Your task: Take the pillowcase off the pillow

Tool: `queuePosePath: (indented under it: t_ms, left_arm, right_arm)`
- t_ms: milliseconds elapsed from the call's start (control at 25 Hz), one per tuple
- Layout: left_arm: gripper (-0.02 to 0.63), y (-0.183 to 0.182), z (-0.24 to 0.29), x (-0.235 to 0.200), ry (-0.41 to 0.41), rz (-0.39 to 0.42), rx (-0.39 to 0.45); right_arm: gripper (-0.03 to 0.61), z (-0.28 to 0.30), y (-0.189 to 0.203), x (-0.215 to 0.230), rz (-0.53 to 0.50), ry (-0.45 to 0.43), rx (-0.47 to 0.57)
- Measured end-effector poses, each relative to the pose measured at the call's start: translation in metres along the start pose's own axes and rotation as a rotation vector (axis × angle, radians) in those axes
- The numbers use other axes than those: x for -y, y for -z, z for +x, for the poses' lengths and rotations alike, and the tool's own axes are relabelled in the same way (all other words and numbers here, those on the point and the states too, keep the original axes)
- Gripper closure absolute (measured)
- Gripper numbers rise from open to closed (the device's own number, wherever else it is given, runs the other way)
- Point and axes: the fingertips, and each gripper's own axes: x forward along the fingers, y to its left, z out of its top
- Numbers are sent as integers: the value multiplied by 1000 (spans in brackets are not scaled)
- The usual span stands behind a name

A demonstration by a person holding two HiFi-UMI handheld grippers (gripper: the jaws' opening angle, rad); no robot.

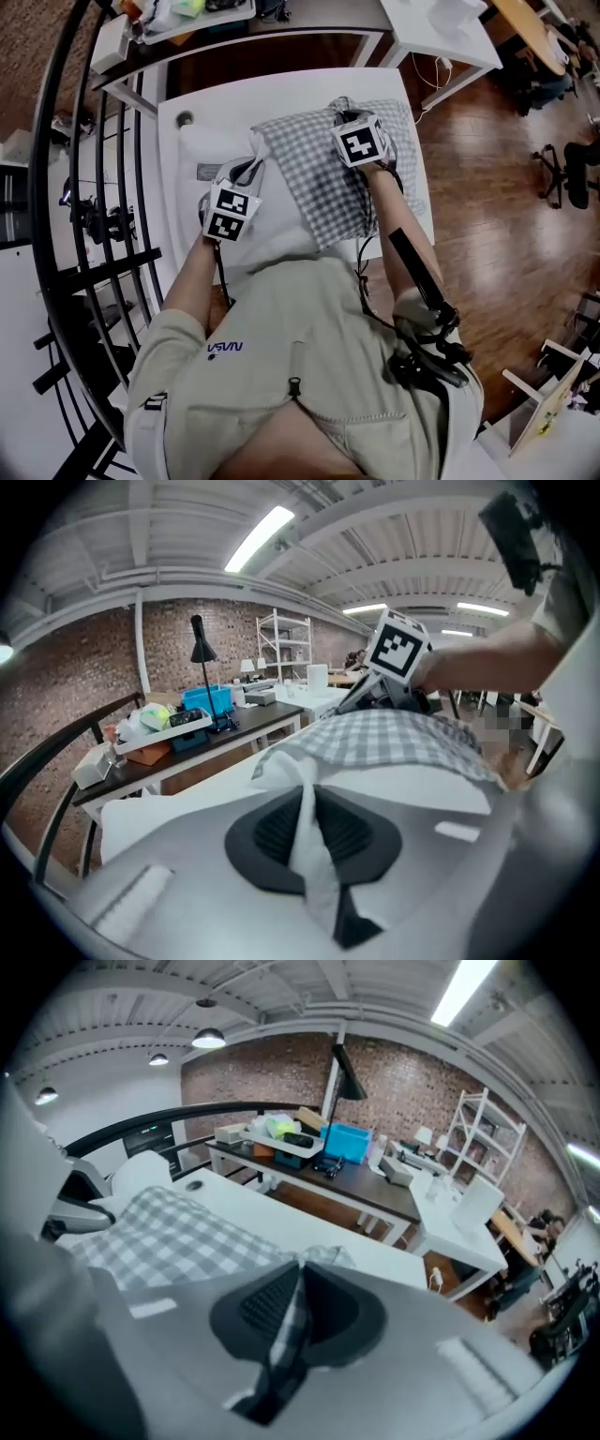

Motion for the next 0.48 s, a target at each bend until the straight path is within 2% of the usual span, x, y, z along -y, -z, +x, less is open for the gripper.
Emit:
queuePosePath:
  t_ms: [120,200,320,480]
  left_arm:
    - [591,-23,-39,-3,-36,-41,106]
    - [592,-33,-67,3,-40,-57,158]
    - [592,-38,-108,5,-32,-112,228]
    - [591,-34,-135,-12,-63,-167,275]
  right_arm:
    - [564,-25,-22,14,11,74,117]
    - [565,-44,-28,36,37,162,173]
    - [565,-71,-20,82,114,280,218]
    - [565,-97,1,124,186,370,247]
